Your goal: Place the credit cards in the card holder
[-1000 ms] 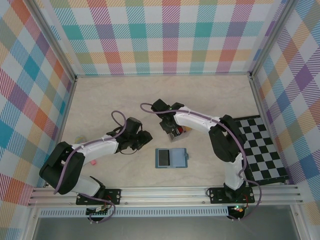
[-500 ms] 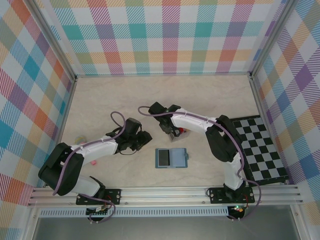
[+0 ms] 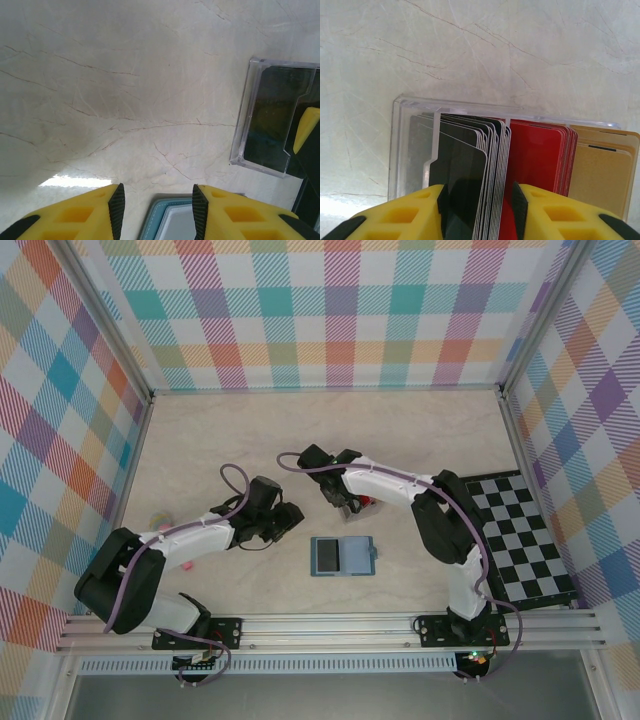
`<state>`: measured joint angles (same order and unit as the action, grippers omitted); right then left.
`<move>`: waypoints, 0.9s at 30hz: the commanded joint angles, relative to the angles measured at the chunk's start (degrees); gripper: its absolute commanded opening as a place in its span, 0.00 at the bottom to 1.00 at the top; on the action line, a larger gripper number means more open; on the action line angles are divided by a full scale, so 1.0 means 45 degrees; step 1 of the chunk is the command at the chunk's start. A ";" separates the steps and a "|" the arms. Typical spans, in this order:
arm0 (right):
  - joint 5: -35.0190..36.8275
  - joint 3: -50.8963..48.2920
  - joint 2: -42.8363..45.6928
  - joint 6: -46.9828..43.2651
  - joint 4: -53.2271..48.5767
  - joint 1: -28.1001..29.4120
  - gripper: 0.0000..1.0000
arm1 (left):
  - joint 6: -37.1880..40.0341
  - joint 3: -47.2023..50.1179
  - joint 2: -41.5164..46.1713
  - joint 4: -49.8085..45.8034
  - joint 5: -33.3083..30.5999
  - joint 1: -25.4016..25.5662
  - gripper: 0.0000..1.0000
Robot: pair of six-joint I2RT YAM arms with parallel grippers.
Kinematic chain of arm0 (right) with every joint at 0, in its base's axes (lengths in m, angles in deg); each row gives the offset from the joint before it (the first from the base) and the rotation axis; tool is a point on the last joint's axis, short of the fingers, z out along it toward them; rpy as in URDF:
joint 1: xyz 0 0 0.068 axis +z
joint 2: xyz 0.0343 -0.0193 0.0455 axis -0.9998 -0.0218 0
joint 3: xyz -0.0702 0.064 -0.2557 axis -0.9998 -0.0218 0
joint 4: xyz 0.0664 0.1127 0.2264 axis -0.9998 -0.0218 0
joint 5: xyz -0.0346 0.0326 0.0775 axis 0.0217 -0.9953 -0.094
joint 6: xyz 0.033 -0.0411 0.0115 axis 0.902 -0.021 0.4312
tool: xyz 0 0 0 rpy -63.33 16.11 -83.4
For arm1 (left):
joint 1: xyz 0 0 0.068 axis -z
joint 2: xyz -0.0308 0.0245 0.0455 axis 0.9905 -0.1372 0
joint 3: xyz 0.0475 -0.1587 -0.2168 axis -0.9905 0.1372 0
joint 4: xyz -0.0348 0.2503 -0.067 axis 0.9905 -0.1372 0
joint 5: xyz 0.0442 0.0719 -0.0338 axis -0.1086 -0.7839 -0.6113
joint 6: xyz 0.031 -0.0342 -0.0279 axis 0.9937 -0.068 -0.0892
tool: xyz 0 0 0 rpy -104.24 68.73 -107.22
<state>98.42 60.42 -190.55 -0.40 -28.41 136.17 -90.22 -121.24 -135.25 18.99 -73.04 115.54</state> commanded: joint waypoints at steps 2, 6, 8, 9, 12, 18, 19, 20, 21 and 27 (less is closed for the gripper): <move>0.0414 0.0018 0.0665 0.0145 -0.0378 -0.0013 0.36 | -0.0025 0.0223 0.0422 -0.0064 0.0093 -0.0143 0.42; 0.0491 -0.0022 0.0653 0.0153 -0.0375 -0.0011 0.33 | -0.0047 0.0247 0.0426 -0.0033 0.0088 -0.0133 0.43; 0.0544 -0.0012 0.0653 0.0171 -0.0413 -0.0019 0.33 | -0.0048 0.0252 0.0397 -0.0018 0.0100 -0.0139 0.43; 0.0615 -0.0002 0.0653 0.0187 -0.0436 -0.0014 0.33 | -0.0047 0.0247 0.0395 -0.0002 0.0126 -0.0129 0.43; 0.0726 0.0046 0.0634 0.0209 -0.0492 -0.0010 0.33 | -0.0047 0.0247 0.0326 0.0062 0.0179 -0.0151 0.43; 0.0709 0.0076 0.0600 0.0138 -0.0516 -0.0020 0.26 | -0.0049 0.0226 0.0226 0.0131 0.0242 -0.0141 0.43; 0.0707 0.0081 0.0611 0.0136 -0.0517 -0.0012 0.26 | -0.0044 0.0225 0.0212 0.0123 0.0237 -0.0140 0.43; 0.0707 0.0095 0.0609 0.0142 -0.0539 0.0002 0.26 | -0.0047 0.0237 0.0194 0.0135 0.0248 -0.0138 0.43; 0.0713 0.0093 0.0631 0.0131 -0.0539 -0.0012 0.26 | -0.0033 0.0247 0.0204 0.0125 0.0244 -0.0144 0.43; 0.0708 0.0134 0.0867 0.0134 -0.0541 -0.0010 0.22 | -0.0047 0.0228 0.0228 0.0104 0.0269 -0.0126 0.43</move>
<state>99.91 60.40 -189.65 -0.40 -28.70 136.13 -90.24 -121.24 -134.55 19.01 -72.45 115.54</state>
